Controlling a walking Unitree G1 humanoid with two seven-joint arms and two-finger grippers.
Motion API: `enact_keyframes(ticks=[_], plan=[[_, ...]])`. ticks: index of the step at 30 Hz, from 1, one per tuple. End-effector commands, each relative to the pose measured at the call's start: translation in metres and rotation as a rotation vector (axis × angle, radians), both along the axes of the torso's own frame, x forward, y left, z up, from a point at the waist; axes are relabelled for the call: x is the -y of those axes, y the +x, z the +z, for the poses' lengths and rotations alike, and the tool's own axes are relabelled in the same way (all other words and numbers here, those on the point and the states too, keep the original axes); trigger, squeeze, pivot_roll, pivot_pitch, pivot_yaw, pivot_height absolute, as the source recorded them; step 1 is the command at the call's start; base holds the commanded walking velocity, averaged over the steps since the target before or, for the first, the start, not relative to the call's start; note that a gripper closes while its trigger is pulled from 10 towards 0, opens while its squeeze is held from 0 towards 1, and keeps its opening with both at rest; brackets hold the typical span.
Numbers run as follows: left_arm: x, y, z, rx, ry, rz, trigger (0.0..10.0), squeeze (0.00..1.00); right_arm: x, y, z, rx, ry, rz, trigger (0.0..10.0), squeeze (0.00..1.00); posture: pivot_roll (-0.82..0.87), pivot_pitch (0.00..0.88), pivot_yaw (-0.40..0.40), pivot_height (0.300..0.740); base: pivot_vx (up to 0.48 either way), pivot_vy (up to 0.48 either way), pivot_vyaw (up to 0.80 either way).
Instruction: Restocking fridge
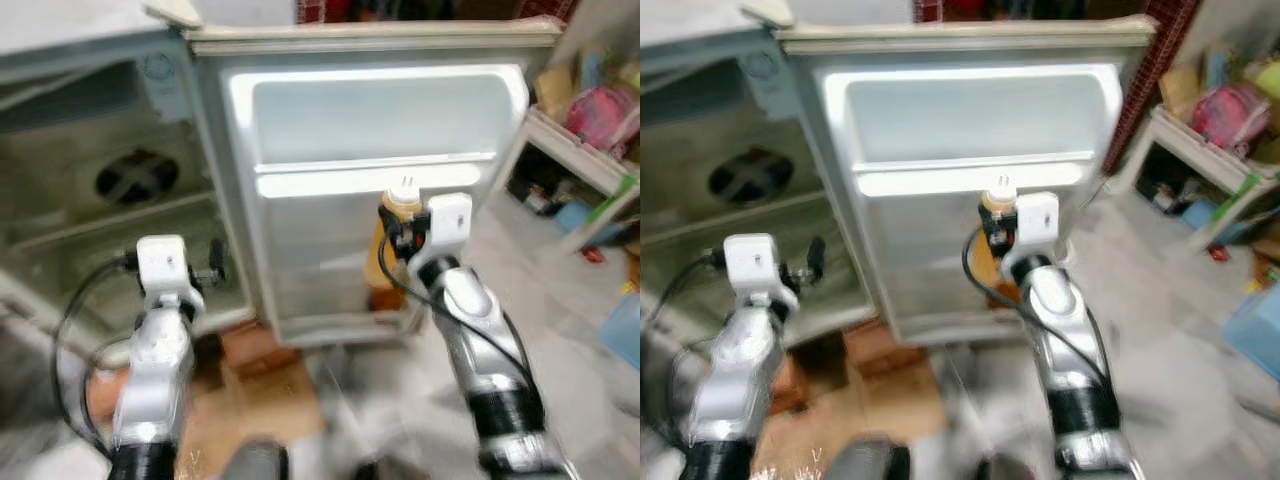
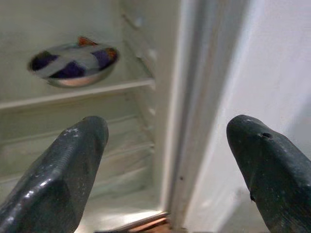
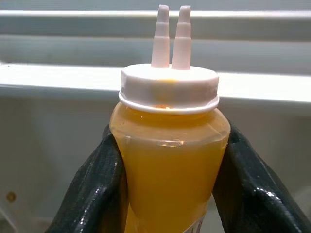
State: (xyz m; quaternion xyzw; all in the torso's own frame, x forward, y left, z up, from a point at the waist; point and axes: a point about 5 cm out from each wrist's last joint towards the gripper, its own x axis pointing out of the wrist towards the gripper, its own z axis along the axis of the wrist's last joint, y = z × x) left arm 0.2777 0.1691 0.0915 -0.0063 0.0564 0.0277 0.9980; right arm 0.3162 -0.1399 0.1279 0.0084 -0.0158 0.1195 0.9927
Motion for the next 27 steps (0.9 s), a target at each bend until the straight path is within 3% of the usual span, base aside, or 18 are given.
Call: enact_keyframes(ticks=[1, 13, 27], plan=[[0.0006, 0.0004, 0.0025, 0.010, 0.004, -0.003, 10.0, 0.00, 0.0019, 0.0004, 0.0041, 0.020, 0.003, -0.010, 10.0, 0.00, 0.01, 0.079, -0.018, 0.740, 0.000, 0.000, 0.00], [0.0016, 0.0007, 0.0015, 0.003, 0.006, -0.005, 10.0, 0.00, 0.0011, 0.0015, 0.0023, 0.012, -0.005, -0.004, 10.0, 0.00, 0.01, 0.075, -0.020, 0.731, 0.000, 0.000, 0.00], [0.0029, 0.0033, 0.0025, 0.009, 0.015, -0.001, 10.0, 0.00, -0.0019, 0.0017, 0.0027, 0.016, -0.001, 0.003, 10.0, 0.00, 0.01, 0.087, -0.020, 0.646, 0.000, 0.000, 0.00]])
